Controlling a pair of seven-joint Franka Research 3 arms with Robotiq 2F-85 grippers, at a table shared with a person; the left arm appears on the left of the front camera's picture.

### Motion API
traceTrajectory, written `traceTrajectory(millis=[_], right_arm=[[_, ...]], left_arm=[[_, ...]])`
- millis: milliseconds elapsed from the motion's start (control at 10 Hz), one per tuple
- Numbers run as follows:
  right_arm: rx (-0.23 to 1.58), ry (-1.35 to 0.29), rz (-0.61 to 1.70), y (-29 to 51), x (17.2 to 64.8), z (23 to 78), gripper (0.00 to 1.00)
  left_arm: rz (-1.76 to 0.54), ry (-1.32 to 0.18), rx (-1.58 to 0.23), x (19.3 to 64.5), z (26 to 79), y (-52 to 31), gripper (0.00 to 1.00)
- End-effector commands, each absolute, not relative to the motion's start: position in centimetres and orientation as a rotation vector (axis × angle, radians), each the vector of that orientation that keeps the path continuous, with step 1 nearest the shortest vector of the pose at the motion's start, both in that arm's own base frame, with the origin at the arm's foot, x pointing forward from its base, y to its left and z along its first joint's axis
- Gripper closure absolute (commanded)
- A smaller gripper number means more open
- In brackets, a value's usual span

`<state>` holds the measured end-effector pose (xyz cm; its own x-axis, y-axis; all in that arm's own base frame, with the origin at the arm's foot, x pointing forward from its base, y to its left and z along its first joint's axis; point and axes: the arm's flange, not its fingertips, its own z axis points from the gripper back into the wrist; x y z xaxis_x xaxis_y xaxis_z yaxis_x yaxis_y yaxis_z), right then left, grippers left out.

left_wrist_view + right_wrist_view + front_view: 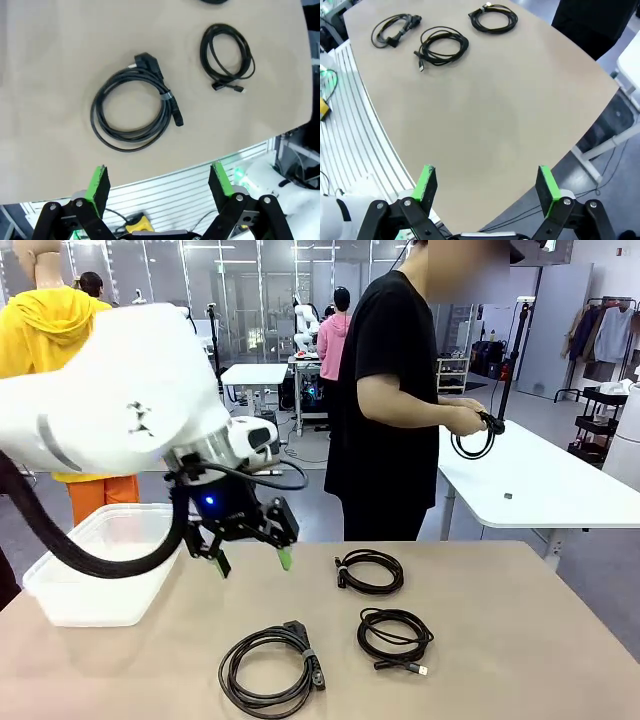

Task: Organize and store the cables.
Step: Place the Power Cable into the Organizing box.

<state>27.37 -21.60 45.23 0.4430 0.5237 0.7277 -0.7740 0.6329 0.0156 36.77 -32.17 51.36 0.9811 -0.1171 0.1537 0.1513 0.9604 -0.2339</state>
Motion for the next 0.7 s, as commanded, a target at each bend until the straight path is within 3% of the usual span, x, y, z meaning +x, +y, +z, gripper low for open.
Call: traceTrajectory(millis=[0,100,600], right_arm=[[0.343,-0.775,0.893,-21.1,26.9,44.2,0.00],[0.347,-0.767,0.902,-21.7,26.9,43.7,0.00],[0.356,-0.768,0.856,-22.0,27.1,45.2,0.00]], left_arm=[[-0.135,-0.106,-0.253,39.0,50.5,-33.2,0.00],[-0.182,-0.099,-0.307,39.1,50.4,-33.7,0.00],[-0.136,-0.110,-0.248,37.5,50.1,-32.8,0.00]])
